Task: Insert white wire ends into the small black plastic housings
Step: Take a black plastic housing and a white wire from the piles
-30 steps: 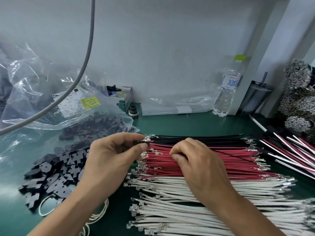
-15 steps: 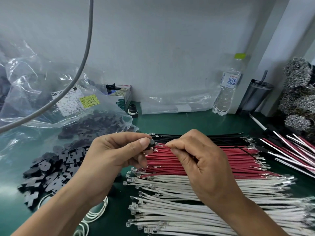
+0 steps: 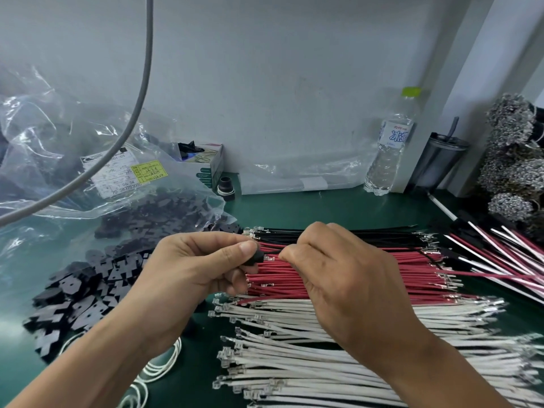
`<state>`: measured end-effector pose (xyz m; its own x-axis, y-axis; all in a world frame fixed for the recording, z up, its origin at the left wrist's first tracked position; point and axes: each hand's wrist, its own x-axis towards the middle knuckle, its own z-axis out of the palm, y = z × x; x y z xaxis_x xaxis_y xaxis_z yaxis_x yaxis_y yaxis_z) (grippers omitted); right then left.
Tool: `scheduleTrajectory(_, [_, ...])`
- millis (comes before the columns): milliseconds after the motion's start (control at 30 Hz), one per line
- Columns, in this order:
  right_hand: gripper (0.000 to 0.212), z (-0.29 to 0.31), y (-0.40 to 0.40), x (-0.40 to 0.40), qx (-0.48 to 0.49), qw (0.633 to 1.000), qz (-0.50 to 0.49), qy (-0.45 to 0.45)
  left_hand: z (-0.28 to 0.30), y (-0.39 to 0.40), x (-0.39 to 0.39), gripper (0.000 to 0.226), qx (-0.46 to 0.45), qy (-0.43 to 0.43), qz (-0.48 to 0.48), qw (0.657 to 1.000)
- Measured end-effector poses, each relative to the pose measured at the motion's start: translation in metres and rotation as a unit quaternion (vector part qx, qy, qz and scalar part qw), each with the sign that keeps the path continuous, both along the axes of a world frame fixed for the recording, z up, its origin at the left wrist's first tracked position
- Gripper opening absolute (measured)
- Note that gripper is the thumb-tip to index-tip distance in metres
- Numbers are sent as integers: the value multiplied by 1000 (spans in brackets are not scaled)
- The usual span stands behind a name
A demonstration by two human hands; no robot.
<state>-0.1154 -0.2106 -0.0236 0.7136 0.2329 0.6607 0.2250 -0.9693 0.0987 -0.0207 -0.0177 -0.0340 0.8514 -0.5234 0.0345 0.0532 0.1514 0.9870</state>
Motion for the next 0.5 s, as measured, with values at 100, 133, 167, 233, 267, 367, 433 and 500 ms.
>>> scheduleTrajectory(100, [7, -4, 5, 1, 82, 996, 22, 15, 0, -4, -5, 31, -3, 3, 0, 1000])
scheduleTrajectory(133, [9, -4, 5, 1, 130, 991, 25, 26, 1, -5, -7, 31, 1, -11, 6, 1000])
scheduleTrajectory(167, [13, -6, 4, 2, 174, 984, 26, 38, 2, -6, -9, 32, 18, -49, 18, 998])
scheduleTrajectory(233, [17, -8, 1, 3, 229, 971, 24, 59, 0, -6, -11, 37, 85, -186, 45, 978])
scheduleTrajectory(267, [16, -8, 0, 3, 248, 966, 26, 66, 0, -6, -12, 36, 114, -249, 52, 960])
scheduleTrajectory(367, [8, -5, -6, 2, 257, 963, 27, 77, -3, -7, -11, 23, 122, -275, 65, 951])
scheduleTrajectory(433, [5, -4, -8, 2, 229, 969, 28, 84, -2, -8, -12, 21, 103, -236, 65, 964])
scheduleTrajectory(500, [8, -5, -7, 3, 204, 976, 30, 75, -2, -8, -12, 19, 83, -211, 52, 973])
